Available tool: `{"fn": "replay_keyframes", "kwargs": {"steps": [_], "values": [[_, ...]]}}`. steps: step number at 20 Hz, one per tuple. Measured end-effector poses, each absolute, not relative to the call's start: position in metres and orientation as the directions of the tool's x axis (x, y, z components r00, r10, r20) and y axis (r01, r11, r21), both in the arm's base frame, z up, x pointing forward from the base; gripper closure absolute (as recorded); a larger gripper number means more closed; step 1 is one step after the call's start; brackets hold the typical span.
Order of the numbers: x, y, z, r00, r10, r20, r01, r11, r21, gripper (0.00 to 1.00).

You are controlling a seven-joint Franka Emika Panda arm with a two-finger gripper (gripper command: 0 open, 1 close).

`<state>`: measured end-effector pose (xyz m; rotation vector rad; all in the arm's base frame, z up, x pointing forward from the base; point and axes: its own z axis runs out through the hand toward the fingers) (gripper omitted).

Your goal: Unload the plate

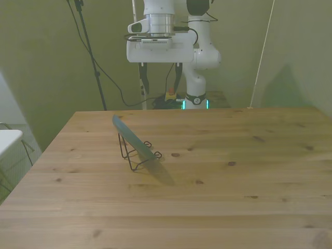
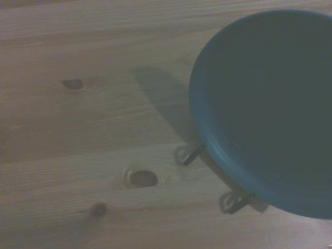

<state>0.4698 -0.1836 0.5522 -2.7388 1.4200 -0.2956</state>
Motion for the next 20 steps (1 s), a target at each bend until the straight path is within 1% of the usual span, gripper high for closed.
{"fn": "replay_keyframes", "kwargs": {"steps": [2,3,6,9,14,20], "values": [[0.469,-0.187,0.557,0.574,-0.801,0.17,-0.797,-0.594,-0.11,0.0],[0.468,-0.194,0.564,0.576,-0.796,0.189,-0.795,-0.599,-0.1,0.0],[0.464,-0.229,0.589,0.565,-0.789,0.242,-0.796,-0.598,-0.09,0.0],[0.467,-0.266,0.597,0.541,-0.798,0.265,-0.813,-0.577,-0.079,0.0],[0.493,-0.308,0.587,0.519,-0.809,0.275,-0.834,-0.55,-0.044,0.0],[0.527,-0.315,0.559,0.541,-0.797,0.269,-0.827,-0.562,0.0,0.0]]}}
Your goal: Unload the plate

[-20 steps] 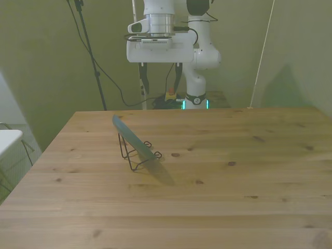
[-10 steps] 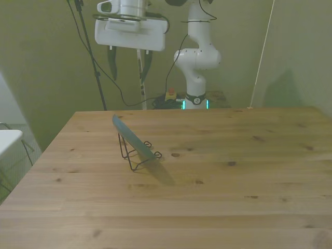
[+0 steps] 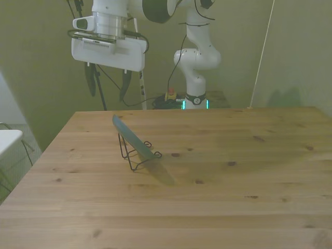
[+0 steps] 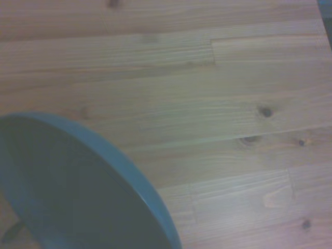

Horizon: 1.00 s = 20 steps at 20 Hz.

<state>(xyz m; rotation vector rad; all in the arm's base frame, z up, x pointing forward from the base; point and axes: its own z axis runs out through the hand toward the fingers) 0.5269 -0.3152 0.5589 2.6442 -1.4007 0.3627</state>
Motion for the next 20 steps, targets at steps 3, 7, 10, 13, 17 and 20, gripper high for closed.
{"fn": "replay_keyframes", "kwargs": {"steps": [3,7,10,13,17,20], "values": [[0.541,-0.309,0.543,0.56,-0.783,0.272,-0.815,-0.579,0.01,0.0],[0.551,-0.302,0.532,0.575,-0.772,0.272,-0.804,-0.594,0.015,0.0],[0.555,-0.296,0.53,0.584,-0.764,0.272,-0.797,-0.604,0.015,0.0],[0.558,-0.293,0.525,0.598,-0.748,0.287,-0.783,-0.622,0.012,0.0],[0.559,-0.294,0.519,0.626,-0.72,0.3,-0.758,-0.652,0.015,0.0],[0.558,-0.294,0.513,0.637,-0.708,0.305,-0.747,-0.665,0.017,0.0]]}}
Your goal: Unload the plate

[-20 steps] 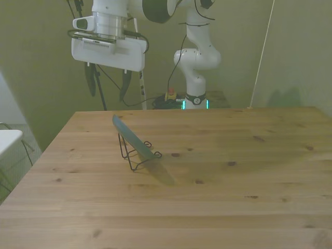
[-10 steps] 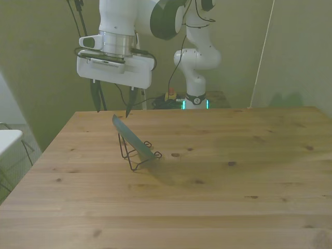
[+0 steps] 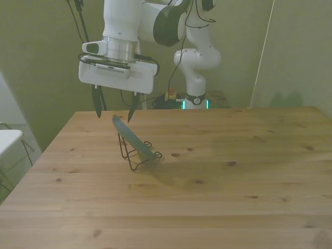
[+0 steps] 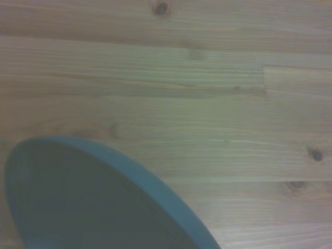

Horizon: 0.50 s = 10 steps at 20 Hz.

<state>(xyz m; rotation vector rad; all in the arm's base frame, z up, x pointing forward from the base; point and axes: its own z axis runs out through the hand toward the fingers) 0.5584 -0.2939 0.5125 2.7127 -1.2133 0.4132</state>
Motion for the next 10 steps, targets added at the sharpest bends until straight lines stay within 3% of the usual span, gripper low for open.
{"fn": "replay_keyframes", "kwargs": {"steps": [1,2,10], "values": [[0.5581,-0.2941,0.5107,0.64,-0.706,0.304,-0.744,-0.667,0.017,0.0],[0.5578,-0.2945,0.5096,0.642,-0.705,0.301,-0.743,-0.669,0.017,1.0],[0.5547,-0.3002,0.509,0.64,-0.711,0.291,-0.742,-0.67,-0.005,1.0]]}}
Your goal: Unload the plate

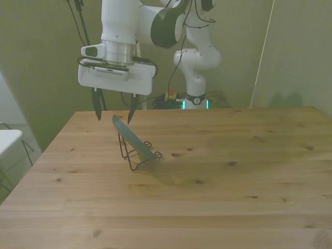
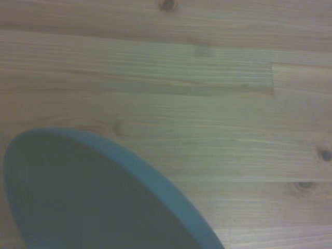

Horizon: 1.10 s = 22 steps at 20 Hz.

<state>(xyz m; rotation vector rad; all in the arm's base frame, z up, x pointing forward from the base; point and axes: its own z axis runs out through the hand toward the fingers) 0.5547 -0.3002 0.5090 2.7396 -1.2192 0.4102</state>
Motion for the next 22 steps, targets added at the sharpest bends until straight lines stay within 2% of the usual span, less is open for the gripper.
{"fn": "replay_keyframes", "kwargs": {"steps": [22], "values": [[0.5518,-0.3049,0.5098,0.655,-0.701,0.282,-0.725,-0.688,-0.026,1.0]]}}
